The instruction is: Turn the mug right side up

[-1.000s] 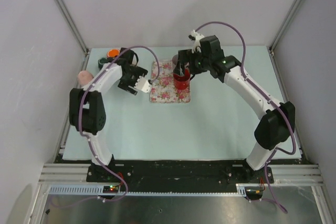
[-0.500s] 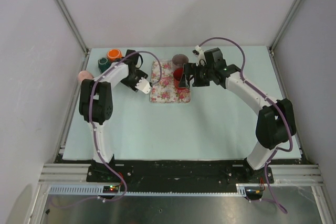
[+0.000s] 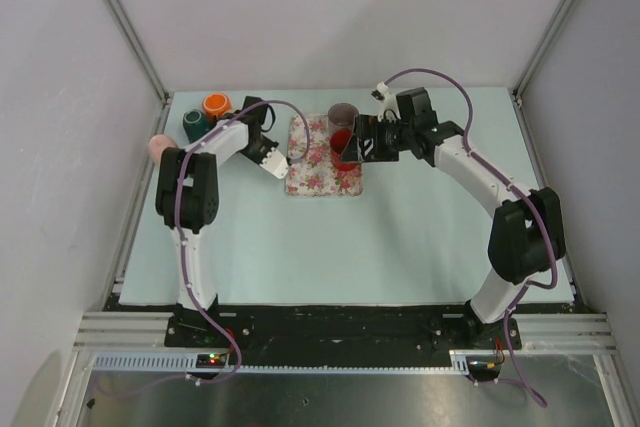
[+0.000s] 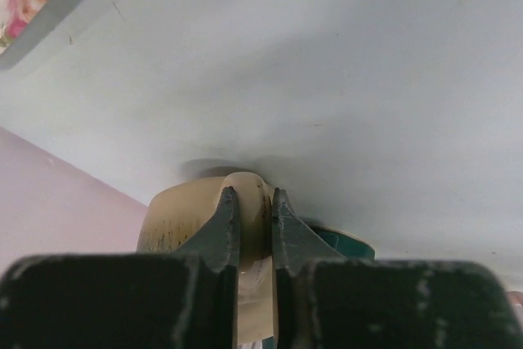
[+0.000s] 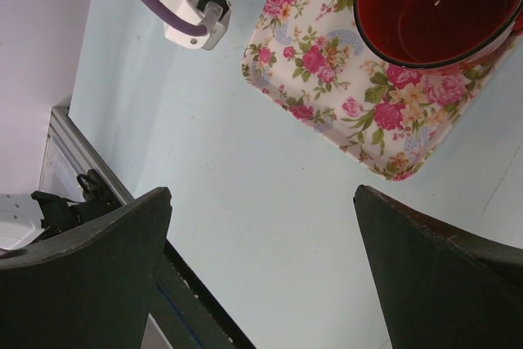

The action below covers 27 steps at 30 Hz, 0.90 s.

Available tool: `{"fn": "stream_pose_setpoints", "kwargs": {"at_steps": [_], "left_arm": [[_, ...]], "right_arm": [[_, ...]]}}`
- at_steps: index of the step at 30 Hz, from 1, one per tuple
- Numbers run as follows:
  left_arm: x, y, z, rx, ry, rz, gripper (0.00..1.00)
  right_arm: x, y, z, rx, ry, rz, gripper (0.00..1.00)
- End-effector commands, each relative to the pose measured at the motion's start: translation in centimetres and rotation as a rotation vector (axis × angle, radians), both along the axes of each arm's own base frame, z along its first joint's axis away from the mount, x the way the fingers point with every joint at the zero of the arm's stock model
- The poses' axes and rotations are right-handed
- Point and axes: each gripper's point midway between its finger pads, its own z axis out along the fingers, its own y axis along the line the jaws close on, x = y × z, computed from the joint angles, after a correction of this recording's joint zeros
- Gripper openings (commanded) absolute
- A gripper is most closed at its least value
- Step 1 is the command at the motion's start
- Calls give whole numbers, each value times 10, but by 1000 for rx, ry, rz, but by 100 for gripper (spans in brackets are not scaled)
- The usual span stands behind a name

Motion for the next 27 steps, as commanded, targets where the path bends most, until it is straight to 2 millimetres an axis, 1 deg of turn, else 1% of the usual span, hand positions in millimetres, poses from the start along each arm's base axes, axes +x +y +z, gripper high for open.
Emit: {"fn": "stream_pose_setpoints", "kwargs": {"at_steps": [1, 3, 6, 8, 9, 13, 18, 22, 27], "left_arm": [[15, -13, 9, 88, -38, -277, 1], [16, -16, 15, 65, -56, -276, 0], [17, -31, 31, -26, -89, -267, 0], [18, -42, 47, -113, -119, -235, 0], [18, -48, 59, -159, -137, -217, 0], [16, -67, 95, -369, -164, -92, 0], [9, -76, 120, -550, -147, 80, 0], [8, -86, 146, -716, -124, 230, 0], [4, -95, 173, -886, -83, 397, 0]], "right_arm": [[-3, -1, 27, 44, -60, 13, 99], [-3, -3, 29, 43, -64, 8, 99], [-2, -6, 32, 45, -72, 2, 99], [-2, -9, 35, 43, -80, -8, 99], [-1, -11, 37, 37, -85, -18, 100], [1, -20, 41, 14, -106, -47, 99], [0, -26, 44, 5, -122, -59, 99], [-1, -29, 44, -6, -128, -65, 100], [-4, -31, 43, -7, -128, -69, 99]]}}
